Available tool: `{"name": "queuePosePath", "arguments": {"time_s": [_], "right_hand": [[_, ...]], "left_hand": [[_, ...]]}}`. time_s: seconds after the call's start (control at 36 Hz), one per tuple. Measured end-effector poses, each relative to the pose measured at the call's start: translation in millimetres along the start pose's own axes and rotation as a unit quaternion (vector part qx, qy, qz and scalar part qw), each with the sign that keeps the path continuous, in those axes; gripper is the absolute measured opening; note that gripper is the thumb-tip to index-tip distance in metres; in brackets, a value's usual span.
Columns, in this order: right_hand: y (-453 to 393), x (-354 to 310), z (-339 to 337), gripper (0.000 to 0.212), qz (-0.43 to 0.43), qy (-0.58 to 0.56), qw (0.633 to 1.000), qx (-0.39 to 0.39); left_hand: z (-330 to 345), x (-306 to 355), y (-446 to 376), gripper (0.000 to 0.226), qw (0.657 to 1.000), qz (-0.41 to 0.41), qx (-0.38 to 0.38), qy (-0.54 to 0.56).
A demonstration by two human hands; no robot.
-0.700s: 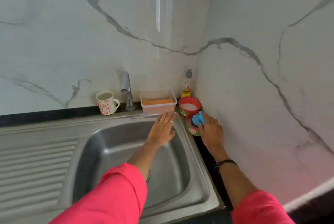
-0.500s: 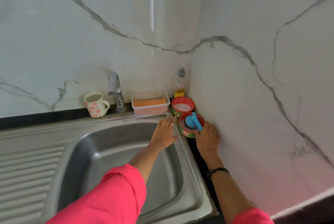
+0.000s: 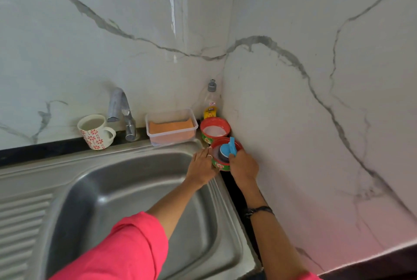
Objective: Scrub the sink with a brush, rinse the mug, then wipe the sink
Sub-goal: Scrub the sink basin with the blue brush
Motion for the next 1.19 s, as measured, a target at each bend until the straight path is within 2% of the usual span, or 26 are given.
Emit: {"name": "queuePosePath", "arguments": {"time_s": [0.14,0.36,0.61,0.72,0.86,1.06,1.19], "right_hand": [[12,-8,-8,0.033,-0.008,-0.034,0.998,0.057],[24,-2,-10,0.030,0.016,-0.033,0.998,0.054],[22,9,-7,0.031,0.057,0.001,0.997,0.055],[14,0,-9,0.032,0.056,-0.050,0.994,0.085],[-13,-27,-11,0.030,0.011,-0.144,0.984,0.100],[-68,-49,5,0.033,-0.049,-0.097,0.993,0.051],[-97,-55,27,0.035,-0.076,-0.049,0.996,0.027]], "left_hand": [[-3,-7,0,0.071,1.000,0.015,-0.016,-0.009],[-14,-20,-8,0.079,1.000,0.012,-0.006,-0.021],[-22,-38,-30,0.064,0.999,-0.026,0.018,0.014],[-27,-35,-44,0.050,0.996,-0.052,0.026,0.072],[-27,-36,-70,0.038,0.990,-0.066,0.050,0.118],[-28,-41,-102,0.055,0.991,-0.024,0.061,-0.115],[-23,-50,-112,0.063,0.986,-0.020,0.006,-0.165]]}}
Point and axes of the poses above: each hand's wrist, its own y-axis away from the middle knuckle, its own z-axis out of the palm, x = y × z, the point moved 5 cm from there along -y, towards the middle knuckle, and after that the axes turned 14 degrees about x, right-handed, at the moved point
